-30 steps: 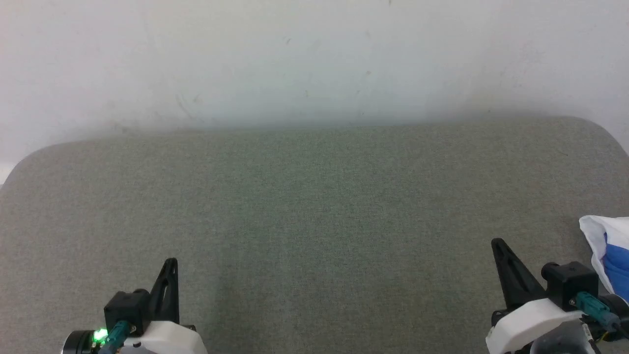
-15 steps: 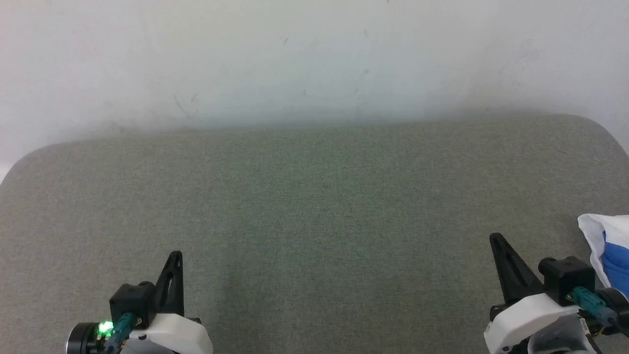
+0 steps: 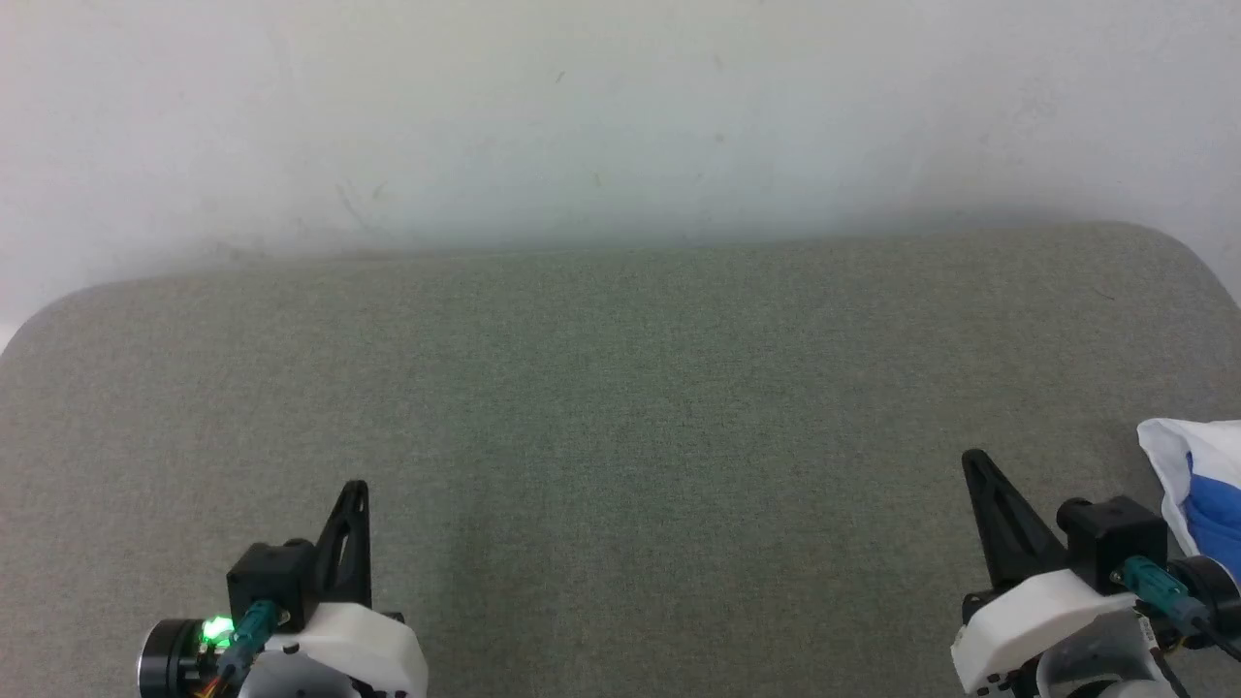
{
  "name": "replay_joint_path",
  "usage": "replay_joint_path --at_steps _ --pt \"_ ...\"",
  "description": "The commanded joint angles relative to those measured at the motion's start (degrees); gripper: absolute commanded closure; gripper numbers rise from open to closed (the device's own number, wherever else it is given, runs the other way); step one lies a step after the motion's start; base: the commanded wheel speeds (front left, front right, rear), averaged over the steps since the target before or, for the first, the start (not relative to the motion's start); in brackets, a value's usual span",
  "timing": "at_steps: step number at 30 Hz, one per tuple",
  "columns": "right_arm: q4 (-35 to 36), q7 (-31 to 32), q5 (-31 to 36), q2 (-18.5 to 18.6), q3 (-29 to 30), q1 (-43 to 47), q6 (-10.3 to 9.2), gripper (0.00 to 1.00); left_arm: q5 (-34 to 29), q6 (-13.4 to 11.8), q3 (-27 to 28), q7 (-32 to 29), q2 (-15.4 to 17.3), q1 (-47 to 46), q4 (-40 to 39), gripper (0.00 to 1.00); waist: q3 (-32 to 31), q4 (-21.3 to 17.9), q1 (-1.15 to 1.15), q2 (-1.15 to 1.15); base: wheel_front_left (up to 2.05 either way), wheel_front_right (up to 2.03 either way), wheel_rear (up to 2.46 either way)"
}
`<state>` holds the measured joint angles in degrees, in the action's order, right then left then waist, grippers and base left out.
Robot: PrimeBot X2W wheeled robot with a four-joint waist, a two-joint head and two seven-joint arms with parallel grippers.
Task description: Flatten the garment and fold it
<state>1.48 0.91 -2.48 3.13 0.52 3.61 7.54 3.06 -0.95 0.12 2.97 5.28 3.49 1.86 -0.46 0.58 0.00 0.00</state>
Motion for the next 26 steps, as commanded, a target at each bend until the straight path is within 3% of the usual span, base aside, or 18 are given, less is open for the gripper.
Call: replay_joint_path --at_steps 1,26 --pt "-0.23 -0.36 0.7 -0.18 -0.1 -1.2 -0.04 1.0 -0.58 0.51 -0.05 -0.27 -0.45 -1.28 -0.46 1.0 0.03 -0.04 0.0 0.0 0.0 0.0 0.0" --pt "-1.29 -0.83 2.22 -0.24 -0.46 -3.26 -0.05 1.0 -2.69 0.89 -0.11 -2.57 -2.11 -3.17 -1.66 1.0 0.4 -0.5 0.0 0.0 0.0 0.0 0.0"
